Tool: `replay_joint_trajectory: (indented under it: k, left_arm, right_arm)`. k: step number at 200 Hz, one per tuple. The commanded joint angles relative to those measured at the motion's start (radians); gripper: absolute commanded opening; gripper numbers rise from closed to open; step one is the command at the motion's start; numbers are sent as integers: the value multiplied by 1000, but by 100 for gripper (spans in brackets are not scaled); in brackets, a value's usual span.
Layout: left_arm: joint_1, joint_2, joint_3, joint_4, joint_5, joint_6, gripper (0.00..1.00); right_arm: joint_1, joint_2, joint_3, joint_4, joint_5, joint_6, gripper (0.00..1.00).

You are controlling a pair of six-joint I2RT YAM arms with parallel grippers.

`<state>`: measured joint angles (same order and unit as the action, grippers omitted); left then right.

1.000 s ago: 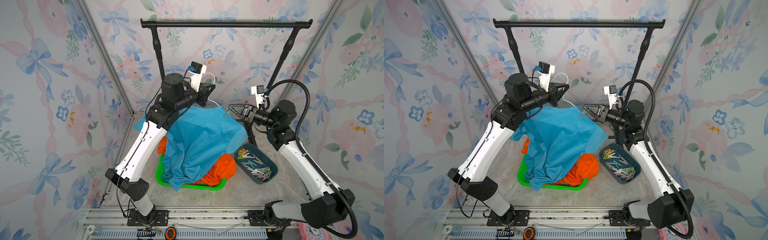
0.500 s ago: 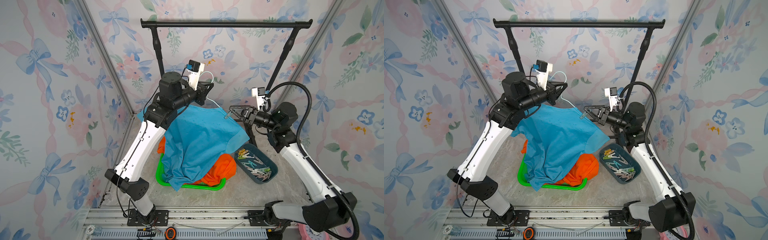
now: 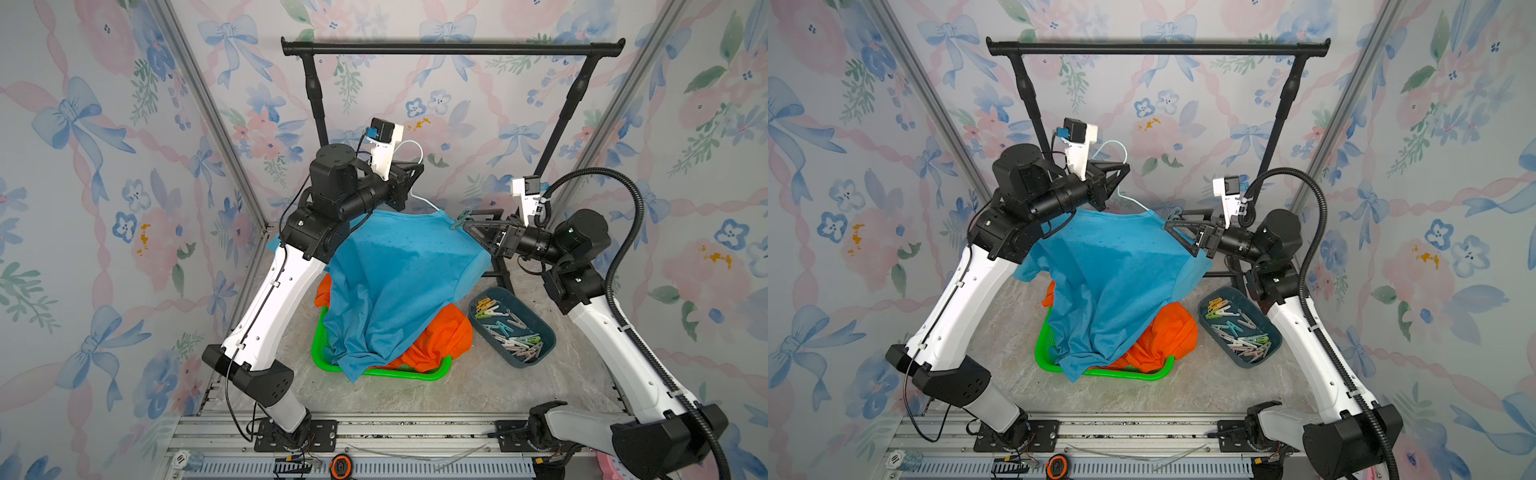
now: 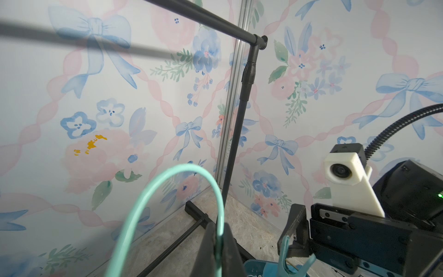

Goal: Use clothespins to secure the t-shirt on both sides of the hanger
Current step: Clamp the T-shirt on the hanger, then place the hanger in the basket.

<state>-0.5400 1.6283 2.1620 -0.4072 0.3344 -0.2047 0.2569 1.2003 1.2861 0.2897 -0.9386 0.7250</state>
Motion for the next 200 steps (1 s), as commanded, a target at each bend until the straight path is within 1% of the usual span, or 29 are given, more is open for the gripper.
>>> replay_joint_trajectory:
  k: [1,15,32,44,60,73,76,88,96,108,123,131,146,168,173,200]
  left_arm:
    - [2,-26,140,-1,-30,26,3]
    - [1,-11,225,-29,-32,19,3]
    - [1,-17,261,-31,-35,5,3]
    - [3,-31,248,-31,-40,-8,3]
    - [3,-53,169,-31,-33,-33,3]
    - [3,-84,56,-26,-41,-62,3]
    - [3,-94,16,-22,-42,-69,3]
    - [3,-141,-152,30,-43,-105,3]
    - [3,-180,-285,98,-44,-132,3]
    - [3,-238,-492,242,-35,-185,3]
    - [3,-266,-661,345,-34,-240,2]
    - [3,-262,-730,383,-31,-265,2]
    - [3,-240,-845,460,-15,-316,2]
    - [1,-192,-971,533,2,-366,2]
    - [2,-183,-997,550,-2,-375,3]
    - [6,-160,-1113,605,-25,-399,12]
  right_arm:
    - [-27,-48,5,34,17,36,99]
    - [-51,-69,-1,59,32,75,98]
    - [-89,-100,-19,72,58,113,99]
    - [-119,-129,-40,58,82,124,98]
    - [-156,-165,-79,33,112,137,98]
    - [-182,-196,-123,10,136,143,98]
    - [-188,-203,-133,0,171,142,98]
    - [-209,-230,-171,-62,226,129,99]
    - [-216,-251,-187,-142,283,91,99]
    - [-224,-279,-202,-326,397,4,96]
    - [-236,-309,-242,-485,539,-75,93]
    - [-254,-319,-270,-536,587,-88,91]
    - [-280,-327,-338,-580,622,-90,88]
    - [-278,-312,-415,-641,696,-93,80]
    - [-278,-303,-428,-664,717,-127,79]
    - [-278,-252,-519,-687,792,-139,70]
